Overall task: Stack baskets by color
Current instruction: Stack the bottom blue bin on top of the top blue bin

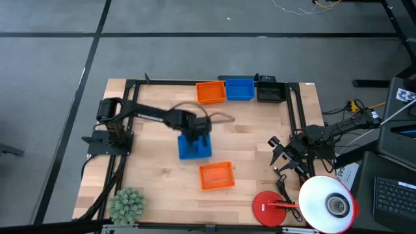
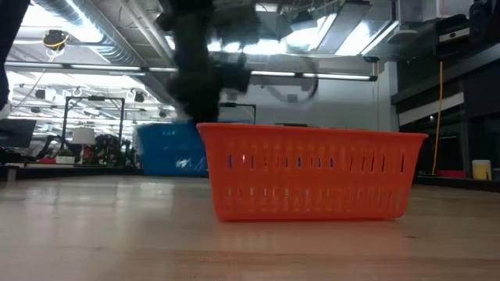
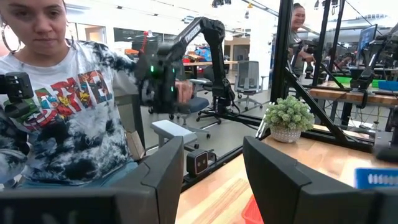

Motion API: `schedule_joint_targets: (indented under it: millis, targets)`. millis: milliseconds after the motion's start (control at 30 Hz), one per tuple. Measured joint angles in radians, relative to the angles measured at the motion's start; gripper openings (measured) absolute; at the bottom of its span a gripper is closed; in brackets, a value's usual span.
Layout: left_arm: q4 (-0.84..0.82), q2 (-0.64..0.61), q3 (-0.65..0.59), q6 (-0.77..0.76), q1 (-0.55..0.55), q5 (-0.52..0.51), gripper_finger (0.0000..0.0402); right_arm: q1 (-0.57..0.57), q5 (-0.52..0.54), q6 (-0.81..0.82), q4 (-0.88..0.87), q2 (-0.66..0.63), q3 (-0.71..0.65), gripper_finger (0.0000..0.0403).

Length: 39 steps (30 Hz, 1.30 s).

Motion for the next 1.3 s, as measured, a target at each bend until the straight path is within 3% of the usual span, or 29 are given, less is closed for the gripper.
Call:
schedule_joint_targets:
  millis: [200, 300, 633, 800, 1300]
  targets:
    - [-0.028, -0.001, 0.333, 0.261, 0.120, -0.039, 0.0000, 0.000, 0.000, -0.003, 0.000, 0.000, 0.000, 0.0168]
    - [0.003, 0.051, 0.504, 0.370, 0.207, -0.011, 0.0000, 0.000, 0.000, -0.002, 0.000, 0.000, 0.000, 0.0168]
    - [0.008, 0.461, 1.102, 0.511, 0.409, 0.194, 0.0000, 0.000, 0.000, -0.002, 0.000, 0.000, 0.000, 0.0168]
    - [0.321, 0.550, 1.041, 0.499, 0.458, 0.312, 0.0000, 0.000, 0.000, -0.001, -0.002, 0.000, 0.000, 0.0168]
    - [0.272, 0.593, 1.042, 0.505, 0.462, 0.331, 0.0000, 0.000, 0.000, -0.002, -0.008, 0.001, 0.000, 0.0168]
